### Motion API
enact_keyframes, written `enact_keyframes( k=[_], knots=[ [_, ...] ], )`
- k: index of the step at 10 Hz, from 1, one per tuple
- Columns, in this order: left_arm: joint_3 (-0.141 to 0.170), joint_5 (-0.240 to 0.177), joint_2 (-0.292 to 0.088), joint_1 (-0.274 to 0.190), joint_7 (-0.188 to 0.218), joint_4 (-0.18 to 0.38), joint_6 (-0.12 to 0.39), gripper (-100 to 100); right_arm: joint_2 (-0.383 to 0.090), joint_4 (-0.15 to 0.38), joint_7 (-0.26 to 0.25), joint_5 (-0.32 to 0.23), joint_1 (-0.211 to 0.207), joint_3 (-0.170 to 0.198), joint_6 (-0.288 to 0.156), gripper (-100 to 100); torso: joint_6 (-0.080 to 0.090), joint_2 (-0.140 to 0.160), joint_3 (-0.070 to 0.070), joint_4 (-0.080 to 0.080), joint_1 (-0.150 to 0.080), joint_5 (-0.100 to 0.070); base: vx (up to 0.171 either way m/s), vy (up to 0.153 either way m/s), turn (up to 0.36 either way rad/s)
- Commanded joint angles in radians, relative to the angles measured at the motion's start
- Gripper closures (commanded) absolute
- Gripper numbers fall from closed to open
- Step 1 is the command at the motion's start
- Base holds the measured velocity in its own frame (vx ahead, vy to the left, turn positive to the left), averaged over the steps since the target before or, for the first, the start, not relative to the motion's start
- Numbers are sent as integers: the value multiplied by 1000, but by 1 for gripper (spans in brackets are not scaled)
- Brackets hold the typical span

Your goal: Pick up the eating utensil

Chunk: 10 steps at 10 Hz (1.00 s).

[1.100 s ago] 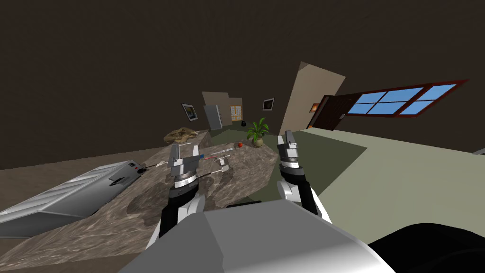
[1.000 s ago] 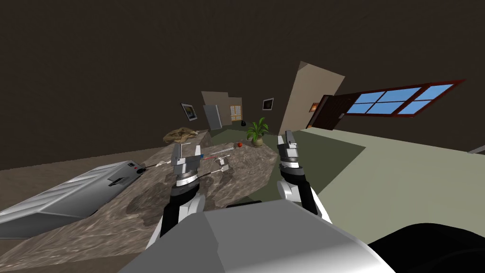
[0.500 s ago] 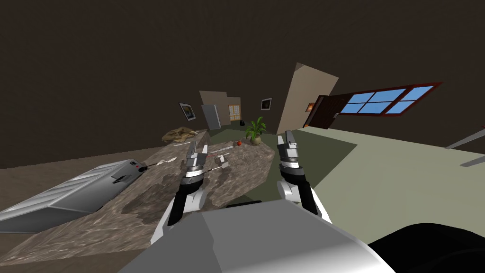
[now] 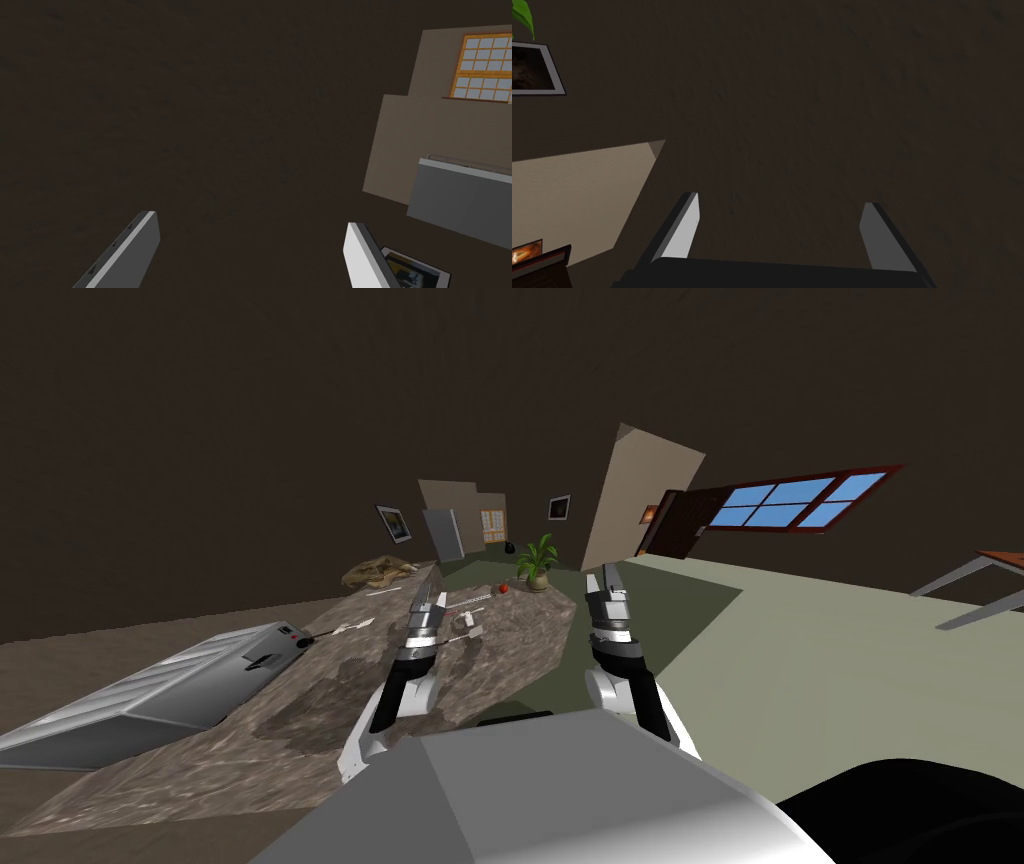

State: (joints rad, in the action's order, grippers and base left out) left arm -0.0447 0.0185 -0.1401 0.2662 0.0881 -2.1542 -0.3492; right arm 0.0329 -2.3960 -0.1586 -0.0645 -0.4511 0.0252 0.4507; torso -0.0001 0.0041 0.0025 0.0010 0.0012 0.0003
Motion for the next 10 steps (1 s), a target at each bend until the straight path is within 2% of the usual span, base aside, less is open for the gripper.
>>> enact_keyframes(
  k=[1, 2, 3, 4, 5, 6, 7, 8, 9, 10],
  knots=[
    [2, 10, -13, -48, -4, 45, 50, -100, 0, 0, 0, 0, 0, 0, 0, 0, 0, 0, 0, 0, 0, 0, -72, 12, -51],
    [2, 10, -13, -48, -4, 45, 59, -100, 0, 0, 0, 0, 0, 0, 0, 0, 0, 0, 0, 0, 0, 0, -56, 7, -29],
    [6, 19, -24, -92, -7, 86, 87, -100, 0, 0, 0, 0, 0, 0, 0, 0, 0, -1, 0, 0, 0, 0, -68, 4, -48],
    [6, 19, -24, -95, -7, 86, 114, -100, 0, 0, 0, 0, 0, 0, 0, 0, 0, 0, 0, 0, -1, 0, -69, 6, -24],
    [10, 27, -35, -129, -10, 126, 140, -100, 0, 0, 0, 0, 0, 0, 0, 0, 0, 0, 0, 0, -1, 0, -80, 5, -58],
    [10, 27, -35, -145, -10, 130, 171, -100, 0, 0, 0, 0, 0, 0, 0, 0, 0, 0, 0, 0, 0, 0, -59, 0, -27],
    [15, 35, -45, -183, -14, 175, 198, -100, 0, 0, 0, 0, 0, 0, 0, 0, 0, 0, 0, 0, -1, 0, -71, 9, -50],
    [15, 35, -45, -197, -14, 177, 228, -100, 0, 0, 0, 0, 0, 0, 0, 0, 0, 0, 0, 0, 0, 0, -56, 11, -25],
    [20, 42, -54, -231, -19, 215, 257, -100, 0, 0, 0, 0, 0, 0, 0, 0, 0, -1, 0, 0, 0, 0, -56, 10, -43],
    [20, 42, -54, -250, -19, 227, 285, -100, 0, 0, 0, 0, 0, 0, 0, 0, 0, -1, -1, 0, 0, 0, -57, 3, -22]
  ],
)
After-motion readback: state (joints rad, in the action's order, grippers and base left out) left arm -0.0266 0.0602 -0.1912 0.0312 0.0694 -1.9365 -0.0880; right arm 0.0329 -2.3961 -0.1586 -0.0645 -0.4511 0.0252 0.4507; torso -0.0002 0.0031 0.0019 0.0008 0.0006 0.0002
